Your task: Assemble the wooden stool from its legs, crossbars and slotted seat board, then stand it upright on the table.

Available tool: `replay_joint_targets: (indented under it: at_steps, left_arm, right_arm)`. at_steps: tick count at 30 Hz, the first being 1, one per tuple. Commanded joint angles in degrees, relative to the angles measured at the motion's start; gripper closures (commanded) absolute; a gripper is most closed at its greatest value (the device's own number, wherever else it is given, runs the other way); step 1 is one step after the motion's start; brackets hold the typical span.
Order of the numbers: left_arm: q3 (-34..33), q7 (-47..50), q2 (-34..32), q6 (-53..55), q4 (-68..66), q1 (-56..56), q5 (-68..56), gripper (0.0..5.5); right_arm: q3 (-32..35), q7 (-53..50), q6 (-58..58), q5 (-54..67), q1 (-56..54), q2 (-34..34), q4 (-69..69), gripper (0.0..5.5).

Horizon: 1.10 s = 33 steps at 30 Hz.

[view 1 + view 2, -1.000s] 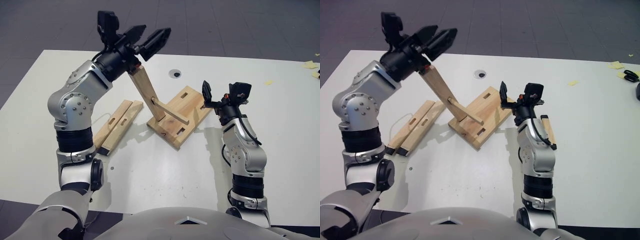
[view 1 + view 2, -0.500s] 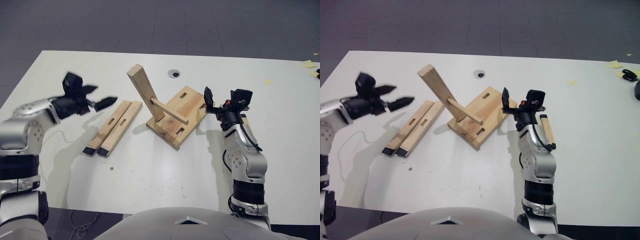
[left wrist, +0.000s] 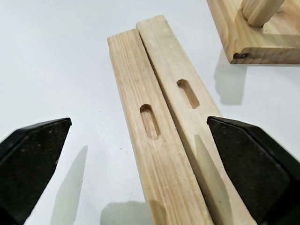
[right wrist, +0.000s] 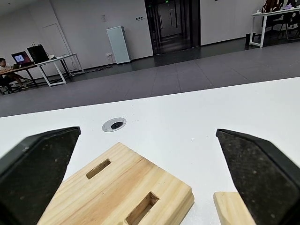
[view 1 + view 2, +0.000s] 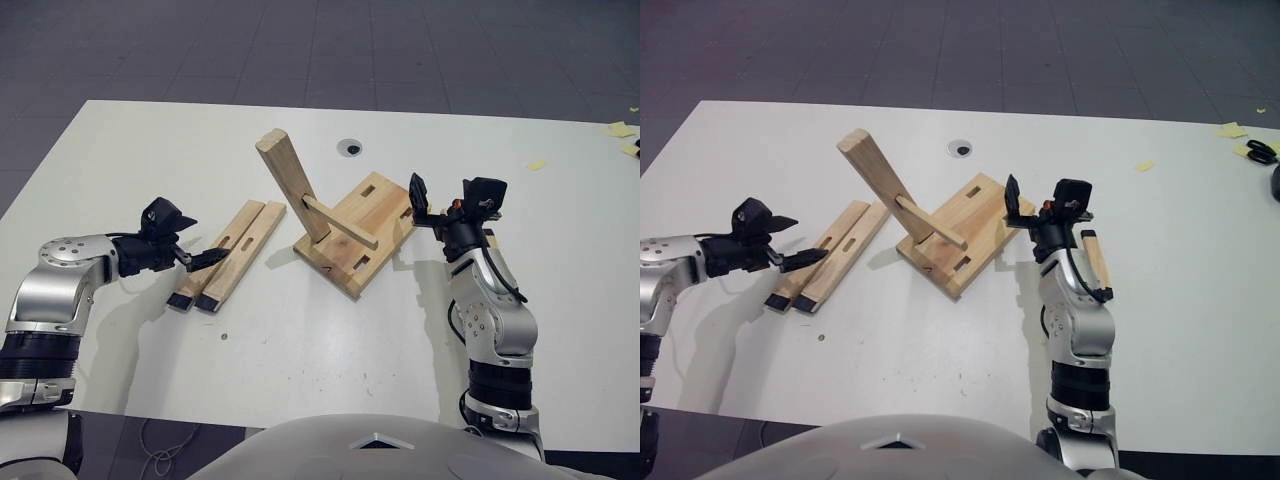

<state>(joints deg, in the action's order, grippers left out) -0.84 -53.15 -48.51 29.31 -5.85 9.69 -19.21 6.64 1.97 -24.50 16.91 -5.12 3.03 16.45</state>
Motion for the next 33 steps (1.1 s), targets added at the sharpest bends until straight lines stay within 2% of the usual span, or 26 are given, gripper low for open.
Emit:
replay_joint_targets:
  at_steps: [1, 6, 16, 23, 33]
  left_arm:
    - [1.94, 0.31, -0.59, -2.21, -1.13, -1.87, 4.05, 0.12]
    - [2.93, 0.47, -1.04, -3.48, -2.08, -3.35, 7.18, 0.12]
    - [1.12, 0.71, -2.10, -6.68, -10.16, 1.45, 10.00, 0.12]
    - [1.86, -1.15, -1.48, -6.60, -8.28, 0.14, 10.01, 0.12]
    - [3.65, -6.53, -3.55, -5.64, -8.80, -1.75, 11.06, 1.75]
  right_arm:
    - [0.88, -0.25, -0.40, -0.12, -0.79, 0.60, 0.49, 0.10]
    - [1.81, -0.10, -0.47, -0.07, -1.10, 1.11, 0.40, 0.10]
    - [1.07, -0.08, -0.08, -0.70, -1.25, 1.02, 0.35, 0.10]
    - [0.62, 0.15, 0.38, -1.14, -1.36, 0.83, -0.14, 0.10]
    - [0.58, -0.68, -0.01, -1.28, -0.62, 0.06, 0.56, 0.10]
